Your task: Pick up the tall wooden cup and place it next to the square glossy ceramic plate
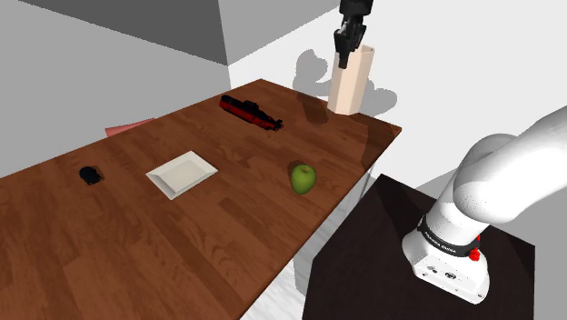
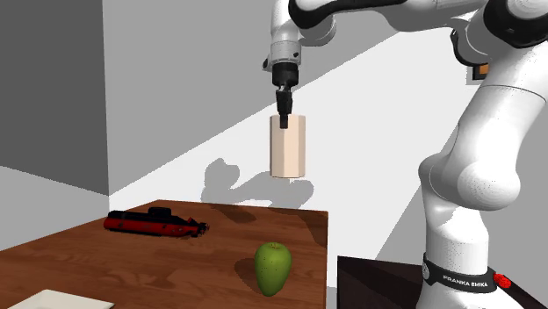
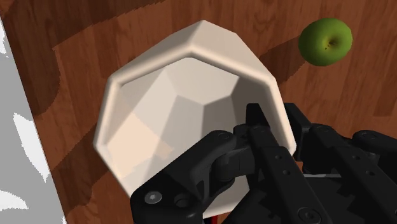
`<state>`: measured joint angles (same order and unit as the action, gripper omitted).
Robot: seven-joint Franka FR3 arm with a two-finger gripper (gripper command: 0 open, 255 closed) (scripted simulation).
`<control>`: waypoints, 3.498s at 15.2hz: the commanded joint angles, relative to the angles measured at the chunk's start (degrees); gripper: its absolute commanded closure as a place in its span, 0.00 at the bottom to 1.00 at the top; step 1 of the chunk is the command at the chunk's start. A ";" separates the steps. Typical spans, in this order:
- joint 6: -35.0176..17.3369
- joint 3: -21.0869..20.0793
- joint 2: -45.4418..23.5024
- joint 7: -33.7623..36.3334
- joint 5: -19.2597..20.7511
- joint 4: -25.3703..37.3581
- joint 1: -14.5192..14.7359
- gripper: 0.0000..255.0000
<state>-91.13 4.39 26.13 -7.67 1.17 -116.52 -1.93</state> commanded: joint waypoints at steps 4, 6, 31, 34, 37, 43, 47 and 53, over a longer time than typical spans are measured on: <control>3.21 -0.04 -0.84 -0.01 -0.07 4.08 0.05 1.00; 3.06 -2.06 -1.55 2.75 -0.92 4.63 0.96 1.00; 4.88 -24.54 -30.70 37.63 0.24 35.58 13.72 1.00; 7.04 -26.36 -37.35 41.79 2.94 43.89 16.77 1.00; 10.49 -27.52 -45.31 45.57 6.34 54.73 21.03 1.00; 10.06 -27.72 -50.74 48.04 8.49 59.43 24.39 1.00; 5.57 -27.80 -48.51 47.98 7.59 52.76 23.08 1.00; -0.27 -27.80 -46.39 47.89 6.76 44.86 21.81 1.00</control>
<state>-90.29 -23.39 -20.60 40.16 8.04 -70.29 20.03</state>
